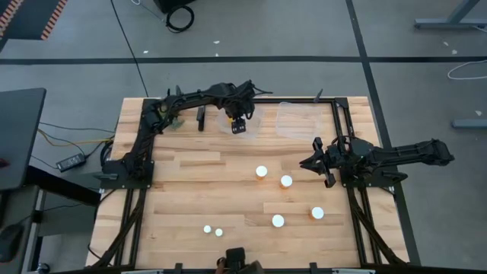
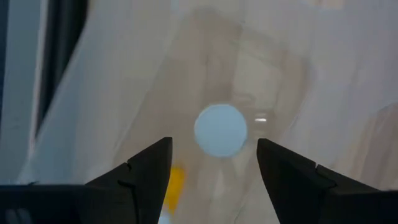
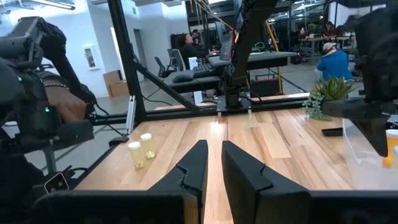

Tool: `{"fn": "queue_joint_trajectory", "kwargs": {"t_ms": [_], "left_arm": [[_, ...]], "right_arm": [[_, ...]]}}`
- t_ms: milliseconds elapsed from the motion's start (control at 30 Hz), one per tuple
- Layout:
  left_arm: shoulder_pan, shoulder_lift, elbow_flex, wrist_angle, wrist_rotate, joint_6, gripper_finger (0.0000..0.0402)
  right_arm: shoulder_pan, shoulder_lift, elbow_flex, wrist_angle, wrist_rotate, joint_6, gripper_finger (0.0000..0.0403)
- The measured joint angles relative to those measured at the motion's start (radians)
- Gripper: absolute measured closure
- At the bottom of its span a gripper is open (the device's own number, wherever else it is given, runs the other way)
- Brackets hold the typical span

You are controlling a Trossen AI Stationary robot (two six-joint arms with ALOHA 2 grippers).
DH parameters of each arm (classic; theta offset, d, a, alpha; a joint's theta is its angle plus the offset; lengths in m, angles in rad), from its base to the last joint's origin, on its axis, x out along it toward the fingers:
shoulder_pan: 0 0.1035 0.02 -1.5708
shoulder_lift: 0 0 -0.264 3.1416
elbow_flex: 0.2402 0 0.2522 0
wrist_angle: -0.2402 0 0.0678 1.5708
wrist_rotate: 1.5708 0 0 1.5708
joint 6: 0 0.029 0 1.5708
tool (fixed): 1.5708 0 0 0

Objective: Pick and place medicine bottles into bin by pill shape (circle, oval)
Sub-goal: Put the small yellow pill bottle into the left transparent bin

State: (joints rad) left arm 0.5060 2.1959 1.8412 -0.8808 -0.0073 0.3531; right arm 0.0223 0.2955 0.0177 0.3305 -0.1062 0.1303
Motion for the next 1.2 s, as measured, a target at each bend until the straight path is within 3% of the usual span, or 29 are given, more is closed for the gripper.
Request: {"fn": "queue_joint_trajectory", "kwargs": {"t_ms": [900, 1200], "left_arm": [[-0.133, -0.221, -0.001, -0.073, -0.024, -0.081, 0.0186], [-0.237, -0.298, -0.200, 0.010, -0.019, -0.089, 0.0187]], "right_arm": [[0.000, 0.000, 0.000, 0.000, 0.000, 0.000, 0.0349], [0.000, 0.000, 0.000, 0.000, 0.000, 0.000, 0.0349]]}}
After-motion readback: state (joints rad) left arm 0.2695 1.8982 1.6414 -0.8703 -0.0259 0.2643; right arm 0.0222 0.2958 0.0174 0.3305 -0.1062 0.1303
